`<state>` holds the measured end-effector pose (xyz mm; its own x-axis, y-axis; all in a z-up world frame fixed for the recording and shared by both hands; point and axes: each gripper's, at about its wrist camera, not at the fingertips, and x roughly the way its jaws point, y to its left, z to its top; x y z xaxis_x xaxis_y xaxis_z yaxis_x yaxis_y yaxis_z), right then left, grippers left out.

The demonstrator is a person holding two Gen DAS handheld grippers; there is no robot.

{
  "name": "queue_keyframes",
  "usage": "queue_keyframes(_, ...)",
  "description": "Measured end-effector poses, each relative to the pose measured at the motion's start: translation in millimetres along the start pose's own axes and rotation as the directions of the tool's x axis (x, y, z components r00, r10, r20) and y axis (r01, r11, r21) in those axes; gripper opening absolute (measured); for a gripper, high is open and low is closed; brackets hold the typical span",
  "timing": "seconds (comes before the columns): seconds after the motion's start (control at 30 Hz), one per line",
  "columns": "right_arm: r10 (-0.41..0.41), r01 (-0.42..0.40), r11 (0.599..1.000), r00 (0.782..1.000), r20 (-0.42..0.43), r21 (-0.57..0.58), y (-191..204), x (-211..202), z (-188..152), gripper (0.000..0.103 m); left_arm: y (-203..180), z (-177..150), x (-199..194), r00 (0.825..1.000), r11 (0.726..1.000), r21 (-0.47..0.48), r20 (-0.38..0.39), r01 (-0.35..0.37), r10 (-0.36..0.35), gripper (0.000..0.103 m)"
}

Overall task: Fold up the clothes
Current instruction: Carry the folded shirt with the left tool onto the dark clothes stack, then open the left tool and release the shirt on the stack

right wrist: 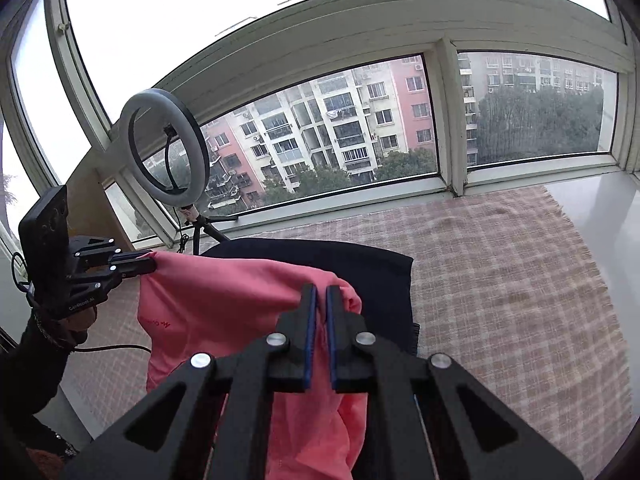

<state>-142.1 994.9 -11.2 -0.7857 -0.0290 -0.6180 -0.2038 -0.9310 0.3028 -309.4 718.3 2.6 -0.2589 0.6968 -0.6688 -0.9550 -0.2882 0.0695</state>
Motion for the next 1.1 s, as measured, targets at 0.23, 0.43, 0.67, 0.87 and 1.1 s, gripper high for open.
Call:
queue_keyframes(0.23,-0.057,0.055,0.996,0.998,-0.034,-0.067,-3,45,49,0.005,44,19,58,0.994,0.996,-0.034,-0.075,-0.087,0.084,0.000)
queue_keyframes(0.43,-0.216,0.208,0.976,0.932,-0.292,-0.057,-34,128,40,0.007,69,-6,87,0.980,0.986,-0.161,-0.196,-0.039,0.007,0.013)
queue_keyframes(0.67,-0.247,0.242,0.968,0.966,-0.075,-0.066,-11,36,25,0.030,38,7,51,0.995,0.990,-0.135,-0.073,0.050,-0.061,0.031)
queue_keyframes(0.87,-0.174,0.172,0.985,0.966,-0.189,-0.028,-15,88,-5,0.030,11,-7,117,0.977,1.000,0.001,-0.212,-0.011,0.011,0.036)
queue_keyframes(1.1,-0.213,0.227,0.971,0.964,-0.162,0.074,-20,65,-4,0.033,15,-6,70,0.989,0.998,-0.030,-0.138,-0.057,0.052,0.035)
